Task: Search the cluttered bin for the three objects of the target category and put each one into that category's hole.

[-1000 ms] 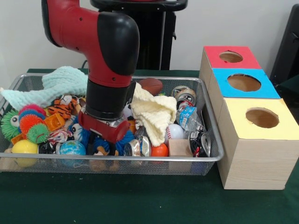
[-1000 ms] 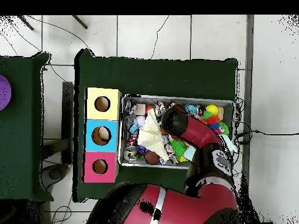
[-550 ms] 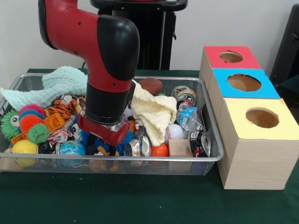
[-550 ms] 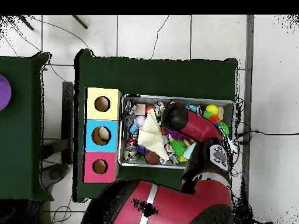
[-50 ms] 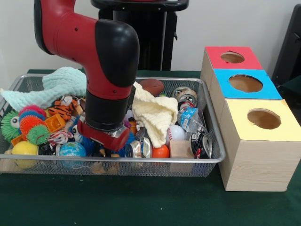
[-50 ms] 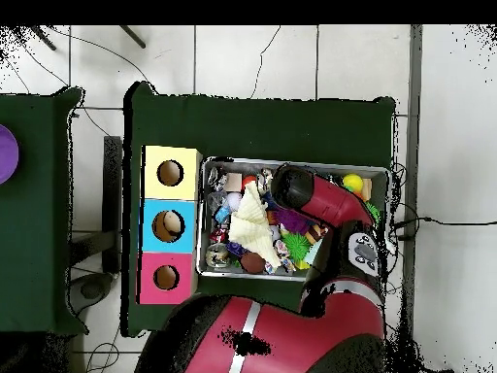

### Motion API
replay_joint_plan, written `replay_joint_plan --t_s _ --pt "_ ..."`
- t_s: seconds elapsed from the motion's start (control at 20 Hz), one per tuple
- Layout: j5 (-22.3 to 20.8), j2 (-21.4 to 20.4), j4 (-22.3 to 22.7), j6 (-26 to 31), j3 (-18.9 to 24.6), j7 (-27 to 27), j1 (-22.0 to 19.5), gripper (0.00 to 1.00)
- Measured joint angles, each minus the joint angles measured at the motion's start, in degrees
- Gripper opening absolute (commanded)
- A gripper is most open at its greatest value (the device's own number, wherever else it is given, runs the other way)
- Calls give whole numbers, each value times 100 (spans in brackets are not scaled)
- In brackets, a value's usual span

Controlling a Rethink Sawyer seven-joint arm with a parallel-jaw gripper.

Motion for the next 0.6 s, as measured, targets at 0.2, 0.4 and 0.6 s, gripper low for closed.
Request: replay_joint_plan --t_s 0.2,0.4,0.6 --pt "-88 -7 -14 5 5 0 3 0" --pt "-170 -30 -10 3 8 0 9 0" --pt "-314 -107 37 -1 33 0 9 0"
